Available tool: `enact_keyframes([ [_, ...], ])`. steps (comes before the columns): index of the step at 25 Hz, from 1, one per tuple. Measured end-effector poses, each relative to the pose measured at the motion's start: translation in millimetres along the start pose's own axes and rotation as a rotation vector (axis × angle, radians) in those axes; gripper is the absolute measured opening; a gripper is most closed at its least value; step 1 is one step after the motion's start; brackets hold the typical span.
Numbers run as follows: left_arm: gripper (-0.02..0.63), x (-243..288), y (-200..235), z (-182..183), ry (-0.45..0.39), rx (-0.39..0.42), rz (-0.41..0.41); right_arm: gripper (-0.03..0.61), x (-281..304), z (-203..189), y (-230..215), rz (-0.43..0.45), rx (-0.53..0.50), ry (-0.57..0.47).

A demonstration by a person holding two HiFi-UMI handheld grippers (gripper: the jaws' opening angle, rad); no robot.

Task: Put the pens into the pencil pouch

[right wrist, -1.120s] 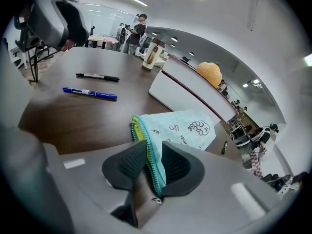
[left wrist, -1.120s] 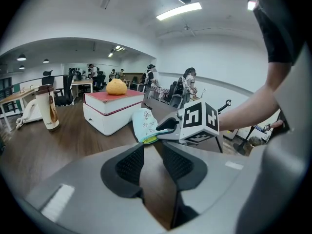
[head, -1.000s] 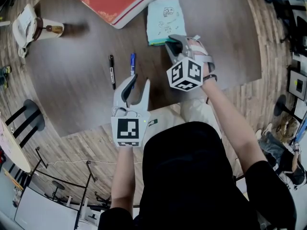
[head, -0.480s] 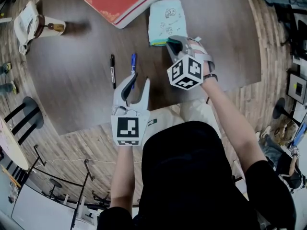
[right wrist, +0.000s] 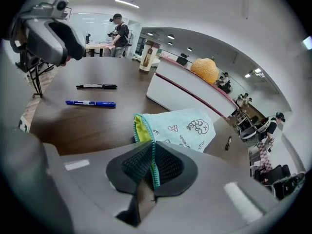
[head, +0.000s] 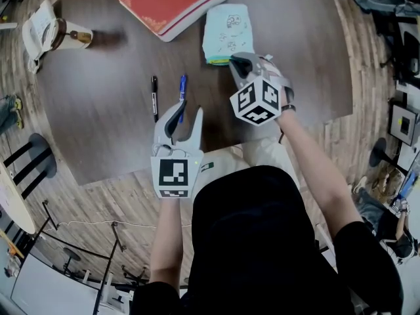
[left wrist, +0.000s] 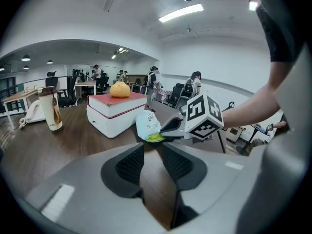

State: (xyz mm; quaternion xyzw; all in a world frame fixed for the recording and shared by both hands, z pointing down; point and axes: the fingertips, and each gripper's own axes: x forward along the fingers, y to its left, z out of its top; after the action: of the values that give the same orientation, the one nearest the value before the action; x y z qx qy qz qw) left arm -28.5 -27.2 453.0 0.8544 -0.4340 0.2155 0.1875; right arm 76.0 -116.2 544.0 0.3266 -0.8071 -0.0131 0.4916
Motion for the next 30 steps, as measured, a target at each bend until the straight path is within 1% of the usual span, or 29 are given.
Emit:
enact_keyframes([
  [15, 0.115, -5, 7, 22, -0.057, 0.023, 0.011, 0.025, -47, 22, -25, -0.092, -0.008, -0.032],
  [23, 0.115, -8, 6, 33, -0.081, 0.033, 0.016, 0.025, -69, 39, -43, -0.123, 0.022, -0.056],
  [30, 0.115, -10, 7, 34, -0.088, 0.034, 0.023, 0.025, -83, 46, -53, -0.14, 0.061, -0.067],
])
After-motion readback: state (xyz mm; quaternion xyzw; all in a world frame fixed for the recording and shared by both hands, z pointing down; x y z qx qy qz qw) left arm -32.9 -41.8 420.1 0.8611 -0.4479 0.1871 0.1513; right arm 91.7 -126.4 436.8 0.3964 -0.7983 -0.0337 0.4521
